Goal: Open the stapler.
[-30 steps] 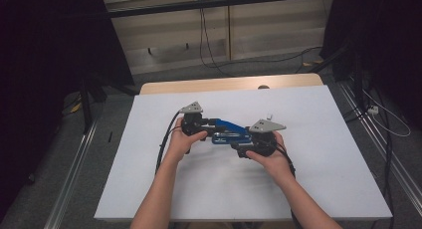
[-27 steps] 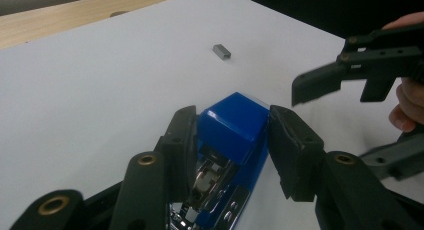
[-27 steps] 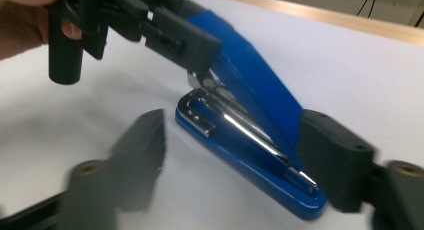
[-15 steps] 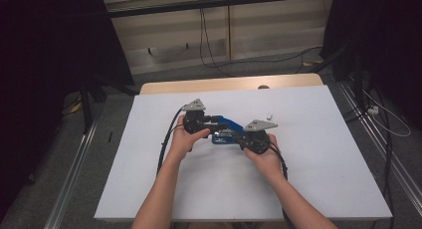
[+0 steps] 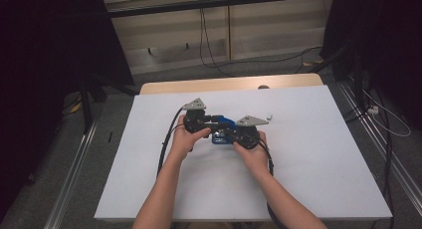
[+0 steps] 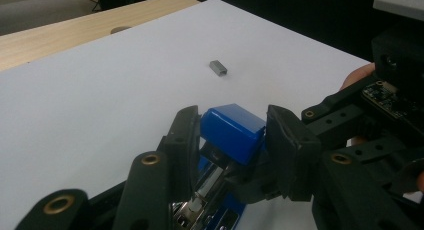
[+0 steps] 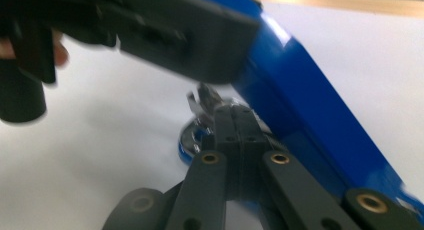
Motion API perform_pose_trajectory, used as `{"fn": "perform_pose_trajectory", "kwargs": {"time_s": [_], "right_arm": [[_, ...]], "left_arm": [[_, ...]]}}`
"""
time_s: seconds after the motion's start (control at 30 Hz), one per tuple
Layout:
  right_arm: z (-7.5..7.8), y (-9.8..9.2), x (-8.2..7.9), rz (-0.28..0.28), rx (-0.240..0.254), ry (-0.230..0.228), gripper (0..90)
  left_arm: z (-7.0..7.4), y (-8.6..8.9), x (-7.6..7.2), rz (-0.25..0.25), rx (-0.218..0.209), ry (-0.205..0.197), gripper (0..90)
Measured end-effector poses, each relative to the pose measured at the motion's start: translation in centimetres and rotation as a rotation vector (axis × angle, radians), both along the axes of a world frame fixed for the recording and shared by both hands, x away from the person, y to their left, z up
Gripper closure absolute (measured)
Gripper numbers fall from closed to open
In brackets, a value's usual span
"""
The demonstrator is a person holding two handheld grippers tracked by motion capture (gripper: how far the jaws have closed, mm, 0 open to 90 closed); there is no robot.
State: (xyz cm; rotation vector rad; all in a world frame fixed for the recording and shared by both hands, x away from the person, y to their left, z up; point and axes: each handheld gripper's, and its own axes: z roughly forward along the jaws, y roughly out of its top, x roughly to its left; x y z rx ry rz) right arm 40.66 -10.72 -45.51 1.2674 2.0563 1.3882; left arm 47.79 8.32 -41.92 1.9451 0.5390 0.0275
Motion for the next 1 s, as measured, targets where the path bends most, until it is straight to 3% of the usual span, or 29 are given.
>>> {"fn": "perform_pose_trajectory", "kwargs": {"time_s": [0.13,0.33,1.0], "right_arm": [[-0.2,0.6,0.3,-0.004,-0.003,-0.005,90.0],[-0.9,0.6,0.4,-0.039,0.038,-0.006,90.0],[-0.8,1.7,0.6,-0.098,0.038,-0.047,90.0]], "left_arm": [[-0.1,0.1,0.1,-0.001,-0.008,0.008,58.4],[0.0,0.1,0.1,0.002,-0.007,0.007,58.3],[0.0,0.0,-0.1,0.005,-0.028,-0.005,59.0]]}}
